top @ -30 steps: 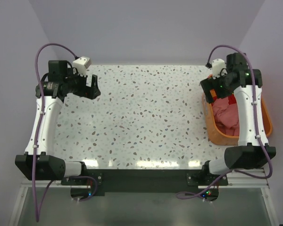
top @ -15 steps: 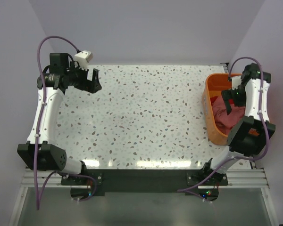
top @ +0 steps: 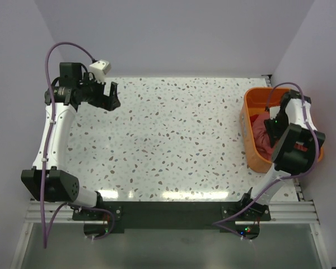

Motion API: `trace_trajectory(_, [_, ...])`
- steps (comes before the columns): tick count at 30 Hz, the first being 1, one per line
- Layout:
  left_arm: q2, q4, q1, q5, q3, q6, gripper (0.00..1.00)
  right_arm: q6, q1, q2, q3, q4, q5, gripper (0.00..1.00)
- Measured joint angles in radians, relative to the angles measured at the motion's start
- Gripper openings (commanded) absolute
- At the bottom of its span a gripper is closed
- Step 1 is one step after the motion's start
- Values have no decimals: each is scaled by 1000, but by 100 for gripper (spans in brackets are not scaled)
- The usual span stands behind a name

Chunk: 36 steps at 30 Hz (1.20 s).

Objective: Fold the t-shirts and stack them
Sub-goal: Grab the tshirt from the pile, then move the tshirt to the center of the board

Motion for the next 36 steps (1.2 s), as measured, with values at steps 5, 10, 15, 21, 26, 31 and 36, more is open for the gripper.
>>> trace_trajectory(5, [2,-1,0,0,11,9,100,2,-5,-3,55,-55,-61,0])
trace_trajectory(10, [1,0,0,0,31,17,100,3,-10,-78,214,-122,-126,0])
trace_trajectory(15, [-9,6,0,0,31,13,100,10,-10,-187,509,-162,-206,0])
trace_trajectory(21, [-52,28,0,-28,30,-16,100,36,-8,-235,839,-183,-323,0])
trace_trajectory(26, [-87,50,0,-79,30,-48,100,106,5,-265,926,-150,-465,0])
trace_trajectory(31, [-93,62,0,-138,38,-96,100,296,22,-358,841,84,-660,0])
trace_trajectory(36, [-93,74,9,-195,61,-164,100,653,39,-458,689,547,-813,0])
